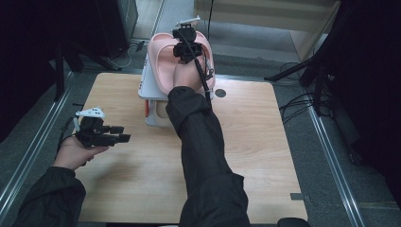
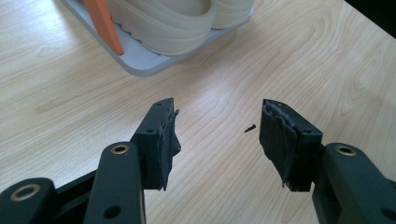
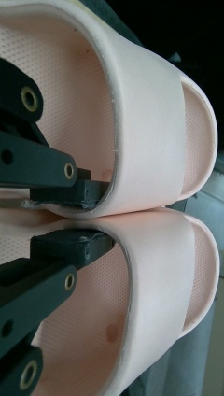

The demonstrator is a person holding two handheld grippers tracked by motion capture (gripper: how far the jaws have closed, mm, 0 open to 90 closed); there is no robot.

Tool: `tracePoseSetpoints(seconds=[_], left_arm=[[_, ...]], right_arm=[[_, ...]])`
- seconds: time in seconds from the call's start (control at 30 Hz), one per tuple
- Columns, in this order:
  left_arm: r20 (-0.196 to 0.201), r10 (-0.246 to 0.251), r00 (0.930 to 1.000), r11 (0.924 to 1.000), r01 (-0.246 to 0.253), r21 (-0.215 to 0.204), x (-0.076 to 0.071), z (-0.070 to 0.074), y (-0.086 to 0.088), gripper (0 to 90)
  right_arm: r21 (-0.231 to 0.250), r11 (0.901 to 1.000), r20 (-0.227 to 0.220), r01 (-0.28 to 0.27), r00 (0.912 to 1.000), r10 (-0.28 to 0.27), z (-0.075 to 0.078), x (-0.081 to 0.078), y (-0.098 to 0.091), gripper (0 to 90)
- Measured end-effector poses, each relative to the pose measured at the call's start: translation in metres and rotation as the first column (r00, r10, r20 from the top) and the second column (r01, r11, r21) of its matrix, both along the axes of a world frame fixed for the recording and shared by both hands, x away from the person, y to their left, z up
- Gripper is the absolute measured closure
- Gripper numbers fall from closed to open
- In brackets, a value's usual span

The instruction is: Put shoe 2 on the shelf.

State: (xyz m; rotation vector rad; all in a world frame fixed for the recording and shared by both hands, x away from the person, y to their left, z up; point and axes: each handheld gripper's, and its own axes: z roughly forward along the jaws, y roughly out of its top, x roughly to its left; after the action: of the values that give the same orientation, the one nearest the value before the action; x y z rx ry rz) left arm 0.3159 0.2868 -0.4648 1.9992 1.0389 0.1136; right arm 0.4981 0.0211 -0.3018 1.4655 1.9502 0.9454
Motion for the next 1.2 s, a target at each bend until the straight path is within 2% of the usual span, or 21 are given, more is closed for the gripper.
tracePoseSetpoints(seconds=[0.2,0.37,0.5,0.77,0.87,0.97,1.07,1.13,1.2], left_arm=[[-0.008,-0.017,0.9998,0.9998,0.017,0.002,0.001,-0.001,-0.004,45.4],[-0.006,-0.028,0.9996,0.9996,0.028,0.003,0.001,0.000,-0.008,45.4],[-0.011,-0.032,0.9994,0.9995,0.032,0.007,0.002,-0.001,-0.008,45.4],[-0.013,-0.026,0.9996,0.9997,0.026,0.002,0.002,-0.001,-0.008,45.4],[-0.012,-0.031,0.9994,0.9995,0.031,0.010,0.002,-0.001,-0.009,45.4],[-0.016,-0.036,0.9992,0.9993,0.036,0.012,0.003,-0.002,-0.010,45.4],[-0.020,-0.038,0.9991,0.9992,0.039,0.014,0.005,-0.003,-0.012,45.3],[-0.018,-0.046,0.9988,0.9985,0.047,0.027,0.005,-0.003,-0.015,45.3],[-0.019,-0.052,0.9985,0.9982,0.052,0.029,0.004,-0.004,-0.017,45.3]], right_arm=[[0.009,0.9955,-0.039,0.094,0.9948,-0.094,-0.011,0.008,0.010,77.8],[0.021,0.9891,-0.038,0.146,0.9887,-0.145,-0.015,0.012,0.015,77.0],[0.031,0.9878,-0.060,0.153,0.9868,-0.151,-0.018,0.018,0.016,77.2],[0.030,0.9845,-0.045,0.173,0.9842,-0.171,-0.018,0.021,0.021,77.1],[0.014,0.9837,-0.047,0.179,0.9829,-0.178,-0.020,0.022,0.024,76.8],[0.027,0.9829,-0.061,0.182,0.9817,-0.180,-0.024,0.023,0.026,76.6],[0.029,0.9835,-0.052,0.179,0.9828,-0.177,-0.025,0.022,0.031,76.1],[0.003,0.9855,-0.036,0.170,0.9849,-0.170,-0.027,0.022,0.033,75.8],[0.009,0.9859,-0.030,0.167,0.9856,-0.167,-0.028,0.021,0.032,75.3]])
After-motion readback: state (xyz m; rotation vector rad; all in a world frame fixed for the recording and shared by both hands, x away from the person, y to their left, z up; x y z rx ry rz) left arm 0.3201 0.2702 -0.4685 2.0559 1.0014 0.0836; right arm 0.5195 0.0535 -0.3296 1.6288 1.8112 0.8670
